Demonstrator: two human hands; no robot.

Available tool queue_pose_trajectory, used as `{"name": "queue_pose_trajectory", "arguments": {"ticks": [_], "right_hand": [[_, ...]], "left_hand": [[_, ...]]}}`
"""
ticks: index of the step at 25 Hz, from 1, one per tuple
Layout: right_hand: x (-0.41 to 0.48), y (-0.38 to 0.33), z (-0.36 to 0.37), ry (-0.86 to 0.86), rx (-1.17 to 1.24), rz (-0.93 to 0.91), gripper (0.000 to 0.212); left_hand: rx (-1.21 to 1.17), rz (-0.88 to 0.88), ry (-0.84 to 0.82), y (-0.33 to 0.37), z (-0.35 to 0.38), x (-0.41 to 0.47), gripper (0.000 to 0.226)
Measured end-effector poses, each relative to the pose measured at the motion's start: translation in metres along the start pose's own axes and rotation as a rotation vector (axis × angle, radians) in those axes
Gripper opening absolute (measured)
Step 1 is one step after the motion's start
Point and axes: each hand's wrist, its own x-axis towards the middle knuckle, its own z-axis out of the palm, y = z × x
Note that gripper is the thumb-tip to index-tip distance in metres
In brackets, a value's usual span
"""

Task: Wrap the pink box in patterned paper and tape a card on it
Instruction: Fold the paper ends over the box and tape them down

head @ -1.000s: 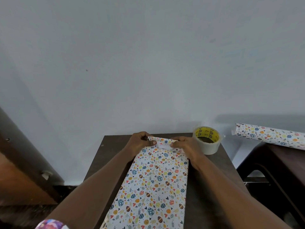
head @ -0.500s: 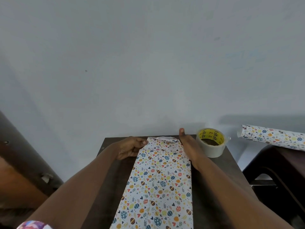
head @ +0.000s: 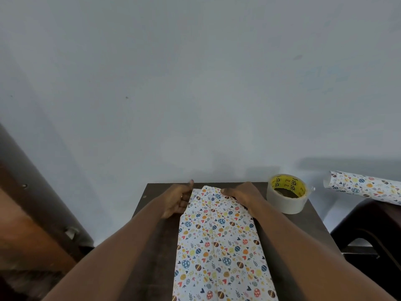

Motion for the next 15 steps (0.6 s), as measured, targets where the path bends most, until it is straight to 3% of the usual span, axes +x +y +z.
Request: {"name": "queue_pose_trajectory", "arguments": {"ticks": [2,4,7,11,13,15], "right_hand": [[-0.001,0.001,0.006,0.046,-0.107,-0.084,0.037],[-0.006,0.000,0.003,-0.060,-0.032,-0.122,0.038],[-0.010,-0.004,-0.009,-0.285,0.055,0.018,0.062],[-0.001,-0.014,-0.004,-0.289,0.048,0.224,0.066],[0.001,-0.017,-0.003,-0.364,0.000,0.282,0.062],[0.001,-0.017,-0.007,-0.440,0.046,0.340,0.044]], "left_hand": [[-0.013,-0.061,-0.109,0.000,0.000,-0.001,0.039],[0.045,-0.124,-0.167,0.000,-0.001,0.001,0.043],[0.034,-0.168,-0.171,0.002,0.000,0.005,0.038],[-0.017,-0.222,-0.175,0.002,0.000,0.012,0.031],[-0.059,-0.272,-0.187,0.000,-0.004,0.012,0.025],[-0.068,-0.312,-0.237,0.000,-0.009,0.008,0.022]]}}
